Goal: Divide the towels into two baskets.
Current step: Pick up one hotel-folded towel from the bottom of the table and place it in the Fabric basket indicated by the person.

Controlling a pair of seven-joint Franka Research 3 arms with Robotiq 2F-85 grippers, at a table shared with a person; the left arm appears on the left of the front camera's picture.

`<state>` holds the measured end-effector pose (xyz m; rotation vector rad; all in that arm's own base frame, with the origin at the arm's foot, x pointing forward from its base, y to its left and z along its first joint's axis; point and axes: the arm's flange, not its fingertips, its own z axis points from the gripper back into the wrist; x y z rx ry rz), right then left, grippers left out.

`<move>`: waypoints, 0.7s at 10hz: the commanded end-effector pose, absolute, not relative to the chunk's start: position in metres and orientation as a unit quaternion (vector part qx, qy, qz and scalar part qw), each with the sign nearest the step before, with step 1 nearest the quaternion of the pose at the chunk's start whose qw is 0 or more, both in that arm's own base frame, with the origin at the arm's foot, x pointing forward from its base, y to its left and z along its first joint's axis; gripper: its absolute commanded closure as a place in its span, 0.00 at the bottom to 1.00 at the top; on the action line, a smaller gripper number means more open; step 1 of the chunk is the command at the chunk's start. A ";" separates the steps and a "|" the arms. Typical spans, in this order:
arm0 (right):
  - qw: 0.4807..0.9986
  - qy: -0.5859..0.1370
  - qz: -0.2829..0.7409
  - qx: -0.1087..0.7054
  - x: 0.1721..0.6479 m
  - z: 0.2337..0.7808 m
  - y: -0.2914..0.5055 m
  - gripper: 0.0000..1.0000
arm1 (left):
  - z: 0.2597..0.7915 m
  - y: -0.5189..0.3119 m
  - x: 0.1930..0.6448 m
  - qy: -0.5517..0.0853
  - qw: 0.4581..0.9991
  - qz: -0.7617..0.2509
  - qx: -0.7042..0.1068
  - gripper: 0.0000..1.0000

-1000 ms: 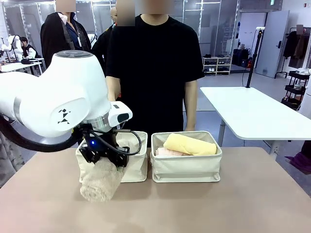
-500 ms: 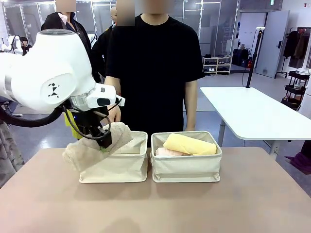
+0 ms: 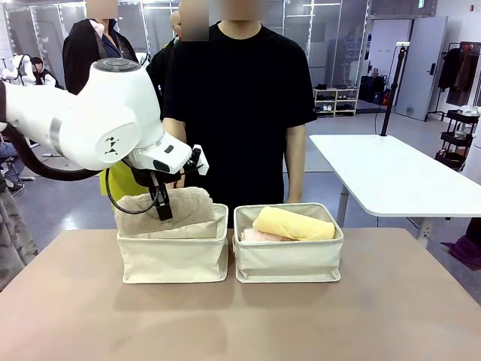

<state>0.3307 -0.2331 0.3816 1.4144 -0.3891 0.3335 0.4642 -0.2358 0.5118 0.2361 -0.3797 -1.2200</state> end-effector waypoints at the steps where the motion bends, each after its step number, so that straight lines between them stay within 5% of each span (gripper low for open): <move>1: 0.730 -0.176 0.153 0.642 0.329 0.383 -0.232 0.00 | 0.507 -0.239 0.490 -0.176 0.779 -0.591 0.116 0.52; 7: 0.730 -0.176 0.153 0.642 0.329 0.383 -0.232 0.00 | 0.464 -0.239 0.567 -0.123 0.786 -0.597 0.102 0.52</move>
